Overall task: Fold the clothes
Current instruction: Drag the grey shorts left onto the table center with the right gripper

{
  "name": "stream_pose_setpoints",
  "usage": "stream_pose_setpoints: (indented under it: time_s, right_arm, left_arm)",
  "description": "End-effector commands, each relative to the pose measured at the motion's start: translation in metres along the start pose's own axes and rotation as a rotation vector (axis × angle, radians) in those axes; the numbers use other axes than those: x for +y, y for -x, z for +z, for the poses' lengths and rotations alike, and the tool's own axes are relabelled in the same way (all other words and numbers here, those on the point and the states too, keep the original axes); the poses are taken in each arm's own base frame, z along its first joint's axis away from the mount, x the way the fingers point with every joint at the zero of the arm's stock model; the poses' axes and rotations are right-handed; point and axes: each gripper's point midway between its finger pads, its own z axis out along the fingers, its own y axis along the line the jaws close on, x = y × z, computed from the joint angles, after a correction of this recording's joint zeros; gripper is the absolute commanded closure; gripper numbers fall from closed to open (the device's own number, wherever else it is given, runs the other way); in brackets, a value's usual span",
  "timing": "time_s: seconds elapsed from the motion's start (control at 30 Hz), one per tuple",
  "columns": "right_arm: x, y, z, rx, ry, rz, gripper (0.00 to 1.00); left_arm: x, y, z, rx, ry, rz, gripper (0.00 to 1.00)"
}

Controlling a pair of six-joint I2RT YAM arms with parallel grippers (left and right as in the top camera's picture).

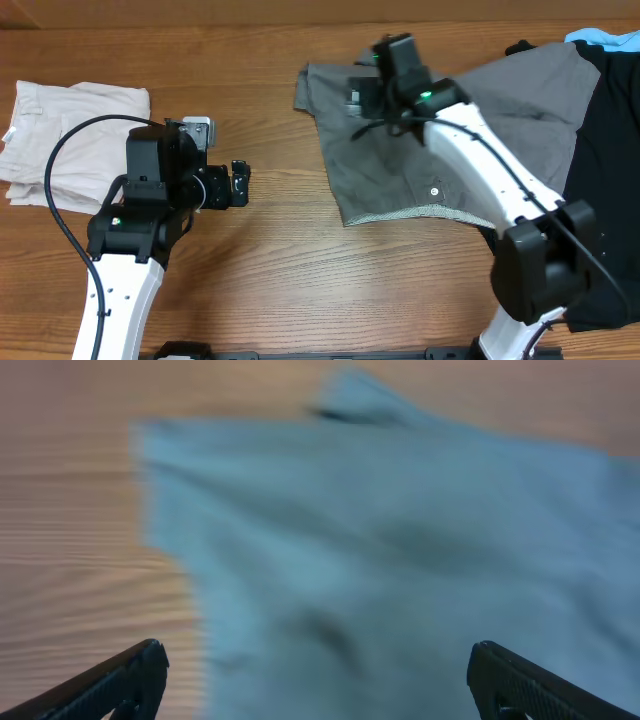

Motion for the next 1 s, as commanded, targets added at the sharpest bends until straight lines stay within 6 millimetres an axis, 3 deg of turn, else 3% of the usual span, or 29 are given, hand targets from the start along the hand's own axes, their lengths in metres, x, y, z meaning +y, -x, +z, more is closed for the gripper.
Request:
stream_pose_setpoints:
  time_s: [0.0,0.13,0.2,0.3,0.5,0.8,0.9,0.93,0.97]
  right_arm:
    - [-0.046,0.029,-0.053,-0.087,-0.087,0.076,0.00]
    - [-0.090,0.020,-0.074,-0.040,-0.153,0.157,0.00]
    - [-0.119,0.010,-0.087,-0.001,-0.199,0.203,0.00]
    - [-0.142,-0.001,-0.094,0.044,-0.239,0.242,0.00]
    - [-0.166,-0.015,-0.098,0.104,-0.267,0.301,0.00]
    - [-0.173,-0.022,-0.100,0.131,-0.276,0.316,0.00]
    - [-0.173,-0.023,-0.100,0.134,-0.276,0.316,0.00]
    - [-0.173,-0.023,-0.100,0.134,-0.276,0.316,0.00]
    - [-0.173,-0.023,-0.101,0.136,-0.277,0.316,0.00]
  left_arm:
    - [-0.024,0.003,0.003,0.027,-0.132,-0.091,0.00]
    - [-0.038,-0.007,0.018,0.113,-0.225,-0.166,0.00]
    - [-0.052,-0.021,0.036,0.214,-0.283,-0.233,0.00]
    - [-0.070,-0.042,0.060,0.339,-0.312,-0.280,0.00]
    - [-0.108,-0.086,0.113,0.546,-0.300,-0.372,0.00]
    - [-0.168,-0.136,0.174,0.684,-0.321,-0.484,0.01]
    - [-0.189,-0.146,0.181,0.717,-0.368,-0.505,0.25]
    - [-0.196,-0.148,0.179,0.728,-0.398,-0.494,0.39]
    - [-0.201,-0.150,0.178,0.739,-0.415,-0.486,0.61]
